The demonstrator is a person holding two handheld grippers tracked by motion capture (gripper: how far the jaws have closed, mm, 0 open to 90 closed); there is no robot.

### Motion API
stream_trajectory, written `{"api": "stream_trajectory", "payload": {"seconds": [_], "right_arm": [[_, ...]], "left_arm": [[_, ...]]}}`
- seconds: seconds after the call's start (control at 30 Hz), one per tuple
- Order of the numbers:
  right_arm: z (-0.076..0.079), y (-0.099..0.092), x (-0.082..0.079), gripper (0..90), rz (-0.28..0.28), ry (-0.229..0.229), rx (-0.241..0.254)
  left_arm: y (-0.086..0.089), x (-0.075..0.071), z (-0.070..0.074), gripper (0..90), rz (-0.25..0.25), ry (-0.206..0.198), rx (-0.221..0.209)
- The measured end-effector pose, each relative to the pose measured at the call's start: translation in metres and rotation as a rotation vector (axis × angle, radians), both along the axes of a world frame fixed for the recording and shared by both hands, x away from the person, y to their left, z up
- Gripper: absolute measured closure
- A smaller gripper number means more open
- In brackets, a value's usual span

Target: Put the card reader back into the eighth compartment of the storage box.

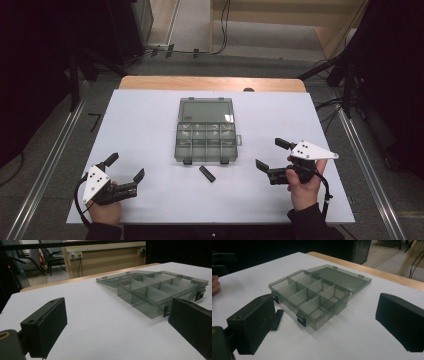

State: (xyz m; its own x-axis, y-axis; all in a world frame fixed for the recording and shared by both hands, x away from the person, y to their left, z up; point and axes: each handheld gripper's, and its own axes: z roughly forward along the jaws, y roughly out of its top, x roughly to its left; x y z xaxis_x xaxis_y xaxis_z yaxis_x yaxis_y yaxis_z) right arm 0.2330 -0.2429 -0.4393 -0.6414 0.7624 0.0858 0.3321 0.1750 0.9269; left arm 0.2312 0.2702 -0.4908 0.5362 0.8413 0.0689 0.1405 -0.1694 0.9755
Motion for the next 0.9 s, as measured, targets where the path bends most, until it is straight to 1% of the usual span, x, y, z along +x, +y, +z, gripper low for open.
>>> {"api": "stream_trajectory", "payload": {"seconds": [0.03, 0.1, 0.3, 0.4, 0.43, 0.5, 0.6, 0.9], "right_arm": [[0.000, 0.002, 0.001, 1.5, 0.004, 0.006, -0.002], [0.001, 0.006, 0.002, 6.1, 0.009, 0.008, -0.007], [0.001, 0.018, 0.006, 6.1, 0.036, 0.015, -0.024], [0.001, 0.024, 0.008, 6.1, 0.052, 0.023, -0.026], [0.001, 0.029, 0.010, 6.1, 0.067, 0.033, -0.029], [0.001, 0.031, 0.010, 6.1, 0.073, 0.035, -0.031], [0.001, 0.039, 0.012, 6.1, 0.097, 0.043, -0.045], [0.003, 0.057, 0.018, 6.1, 0.141, 0.065, -0.067]], "left_arm": [[0.000, 0.000, 0.000, 2.3, -0.001, 0.000, 0.002], [0.000, 0.000, 0.000, 2.3, 0.000, -0.001, 0.003], [0.000, 0.000, 0.000, 2.3, -0.001, -0.001, 0.002], [0.000, 0.000, 0.000, 2.3, -0.001, 0.000, 0.003], [0.000, 0.000, 0.000, 2.3, -0.002, 0.000, 0.003], [0.000, 0.000, 0.000, 2.3, -0.002, 0.000, 0.003], [0.000, 0.000, 0.000, 2.3, -0.002, 0.000, -0.001], [0.000, 0.000, 0.000, 2.3, -0.004, -0.001, 0.001]]}}
